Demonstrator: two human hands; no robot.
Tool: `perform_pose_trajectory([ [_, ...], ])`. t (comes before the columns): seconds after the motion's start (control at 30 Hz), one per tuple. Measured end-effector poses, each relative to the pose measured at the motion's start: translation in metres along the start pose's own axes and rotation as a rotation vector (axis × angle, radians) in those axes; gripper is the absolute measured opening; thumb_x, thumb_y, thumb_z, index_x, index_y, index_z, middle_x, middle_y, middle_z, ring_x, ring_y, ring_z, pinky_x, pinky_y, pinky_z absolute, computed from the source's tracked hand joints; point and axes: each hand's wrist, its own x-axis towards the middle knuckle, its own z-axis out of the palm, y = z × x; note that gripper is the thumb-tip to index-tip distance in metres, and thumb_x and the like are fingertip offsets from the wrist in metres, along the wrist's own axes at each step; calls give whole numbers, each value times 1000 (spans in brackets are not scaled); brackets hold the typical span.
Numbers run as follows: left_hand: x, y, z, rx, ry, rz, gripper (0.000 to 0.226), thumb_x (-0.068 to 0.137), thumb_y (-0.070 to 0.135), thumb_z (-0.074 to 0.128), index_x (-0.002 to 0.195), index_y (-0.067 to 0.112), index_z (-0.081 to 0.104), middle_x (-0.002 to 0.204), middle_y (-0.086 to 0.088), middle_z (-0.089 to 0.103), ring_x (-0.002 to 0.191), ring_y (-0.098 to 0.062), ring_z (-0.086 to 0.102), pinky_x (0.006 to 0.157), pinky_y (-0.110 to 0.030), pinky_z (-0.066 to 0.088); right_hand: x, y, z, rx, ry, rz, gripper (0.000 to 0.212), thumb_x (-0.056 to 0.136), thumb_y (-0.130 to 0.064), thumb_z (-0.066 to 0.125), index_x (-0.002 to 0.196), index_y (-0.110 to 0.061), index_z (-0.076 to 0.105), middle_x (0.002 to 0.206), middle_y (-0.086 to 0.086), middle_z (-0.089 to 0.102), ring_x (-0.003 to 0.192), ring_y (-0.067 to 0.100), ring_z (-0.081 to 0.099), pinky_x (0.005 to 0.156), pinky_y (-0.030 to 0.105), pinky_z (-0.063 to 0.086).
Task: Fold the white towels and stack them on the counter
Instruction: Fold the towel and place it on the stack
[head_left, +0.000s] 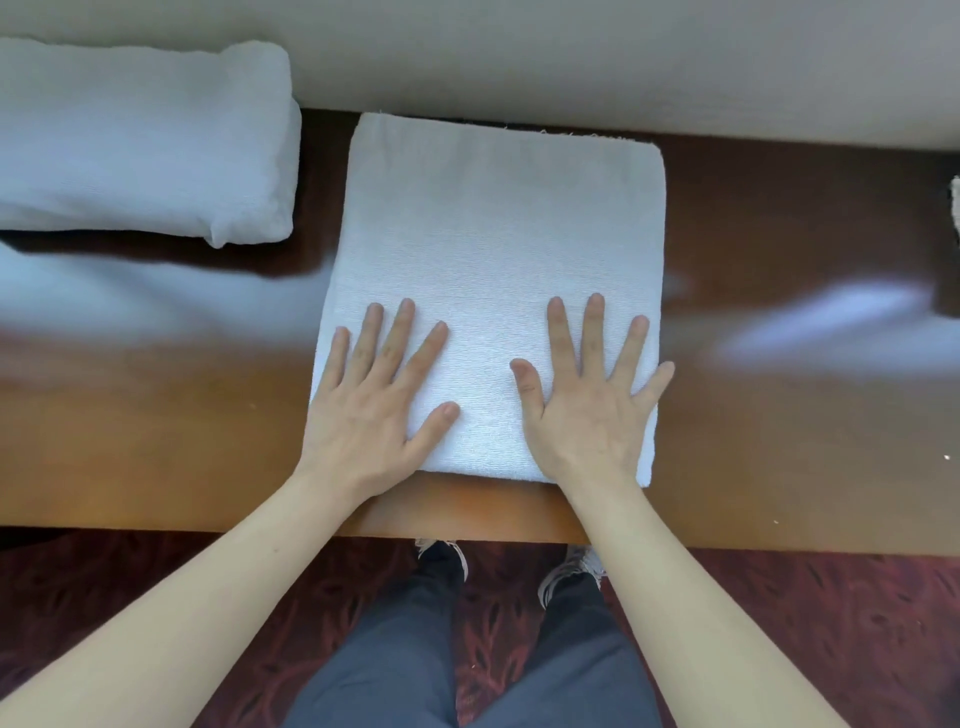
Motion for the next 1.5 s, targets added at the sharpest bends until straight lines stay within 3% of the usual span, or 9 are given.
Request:
perform_pose_trajectory([
  [0.23,-28,-7,-3,19,-43,155,84,92,78,30,159,29,17,168,-4,6,154,-26,4,121,-56,13,-24,20,-16,179,11,-28,70,93,-71,-6,156,-40,-2,165,-10,-12,152,28,-5,98,53,36],
  [0.37,-41,-5,-2,42,-54,138,93,85,85,35,159,31,16,168,-2,6,154,-25,4,121,-56,14,-60,34,-16,435,-17,-22,68,94,-63,11,156,-36,17,164,-16,-7,148,24,10,115,40,23],
  [0.6,-34,8,-3,-6,-76,72,101,78,90,35,158,31,21,167,-3,11,154,-28,6,120,-59,14,-59,34,-33,641,82,98,38,101,-41,47,133,-26,61,155,-13,36,136,2,35,108,10,24],
  [0.7,-29,12,-7,-20,-52,127,107,73,91,41,157,28,25,166,-1,17,153,-28,11,121,-54,13,-51,31,-51,700,149,98,28,94,-42,61,115,-26,72,141,-13,52,120,-15,36,92,-9,15],
  [0.87,-13,22,-16,-31,87,203,101,63,64,82,146,15,50,154,-6,43,142,-31,40,114,-51,37,-40,28,-83,737,164,141,25,90,-53,60,102,-36,74,131,-14,59,123,0,48,89,3,26],
  [1.03,-3,20,-25,-79,335,269,56,71,34,87,122,16,72,128,-1,68,119,-30,64,93,-45,56,-30,33,-104,703,43,89,12,89,-61,54,89,-51,61,133,-10,59,118,-4,44,86,8,28],
  [1.17,3,18,-41,-159,379,306,43,61,19,94,101,18,79,93,7,77,76,-19,73,55,-26,54,-21,50,-108,648,-181,23,61,71,-85,42,110,-44,63,145,-11,45,130,0,37,95,20,26],
  [1.33,15,19,-67,-191,284,240,40,57,21,97,95,20,81,73,6,74,62,-17,71,54,-17,45,-24,57,-106,343,-190,-302,114,49,-84,71,147,-45,27,158,-14,9,135,15,20,100,30,36],
  [1.5,37,15,-92,-314,-87,24,37,77,43,83,113,40,74,92,17,75,84,-8,68,71,-19,46,6,58,-111,-38,133,-583,100,46,-67,86,133,-27,59,141,3,54,119,36,54,96,49,46],
])
